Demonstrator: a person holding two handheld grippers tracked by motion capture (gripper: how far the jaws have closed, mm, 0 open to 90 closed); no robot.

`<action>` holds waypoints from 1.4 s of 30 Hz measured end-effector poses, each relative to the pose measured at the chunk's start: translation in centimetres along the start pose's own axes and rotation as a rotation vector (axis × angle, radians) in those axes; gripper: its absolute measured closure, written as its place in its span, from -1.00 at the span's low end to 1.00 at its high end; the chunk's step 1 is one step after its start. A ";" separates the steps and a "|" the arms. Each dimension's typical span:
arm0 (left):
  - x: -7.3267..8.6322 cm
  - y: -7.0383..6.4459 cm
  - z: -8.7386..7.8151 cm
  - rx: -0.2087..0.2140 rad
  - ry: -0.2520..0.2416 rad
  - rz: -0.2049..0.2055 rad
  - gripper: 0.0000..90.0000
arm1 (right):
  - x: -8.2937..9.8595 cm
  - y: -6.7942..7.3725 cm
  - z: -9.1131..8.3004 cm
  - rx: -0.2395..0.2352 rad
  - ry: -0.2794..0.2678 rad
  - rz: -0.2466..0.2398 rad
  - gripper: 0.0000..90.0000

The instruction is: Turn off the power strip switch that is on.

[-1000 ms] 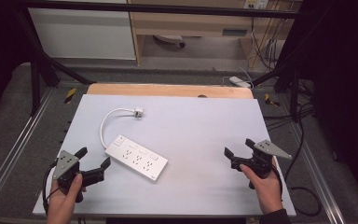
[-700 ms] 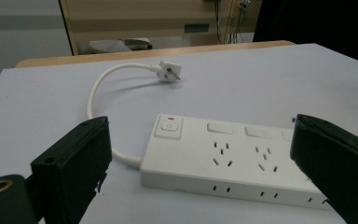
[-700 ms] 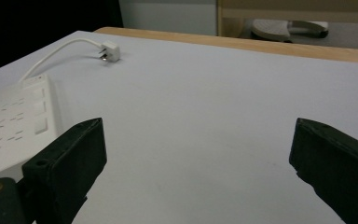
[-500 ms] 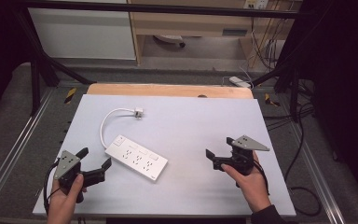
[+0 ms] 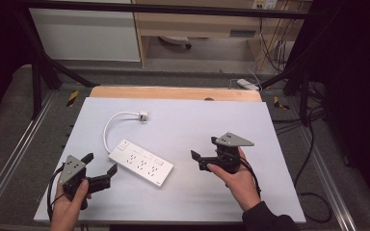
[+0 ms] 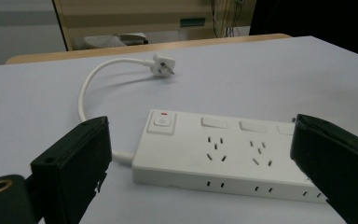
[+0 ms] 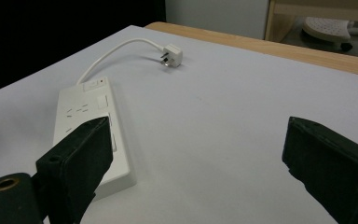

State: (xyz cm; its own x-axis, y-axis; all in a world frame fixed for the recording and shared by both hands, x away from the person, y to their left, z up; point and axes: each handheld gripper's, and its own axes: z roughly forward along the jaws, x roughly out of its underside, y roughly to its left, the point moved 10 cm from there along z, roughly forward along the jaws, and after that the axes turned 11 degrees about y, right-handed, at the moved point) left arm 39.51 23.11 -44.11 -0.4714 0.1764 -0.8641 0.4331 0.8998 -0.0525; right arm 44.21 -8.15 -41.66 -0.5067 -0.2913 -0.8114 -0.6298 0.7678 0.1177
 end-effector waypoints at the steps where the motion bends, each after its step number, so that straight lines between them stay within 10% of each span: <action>1: 0.0 0.0 0.0 0.000 0.000 0.000 -0.88 | 0.0 0.0 0.0 0.000 0.000 0.000 -0.79; 13: 0.2 -0.1 0.2 0.005 0.012 0.005 -0.88 | -2.0 3.4 3.1 -0.073 0.013 -0.048 -0.66; 42: 0.8 0.5 0.7 -0.013 0.051 0.001 -0.88 | -1.7 5.0 6.9 -0.085 0.104 -0.087 -0.45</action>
State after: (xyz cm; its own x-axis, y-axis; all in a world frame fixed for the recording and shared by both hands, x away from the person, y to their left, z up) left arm 39.88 23.39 -45.23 -0.5091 0.1974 -0.8378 0.4242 0.9044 -0.0447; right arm 46.03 0.12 -43.68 -0.5035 -0.4158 -0.7574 -0.7193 0.6874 0.1008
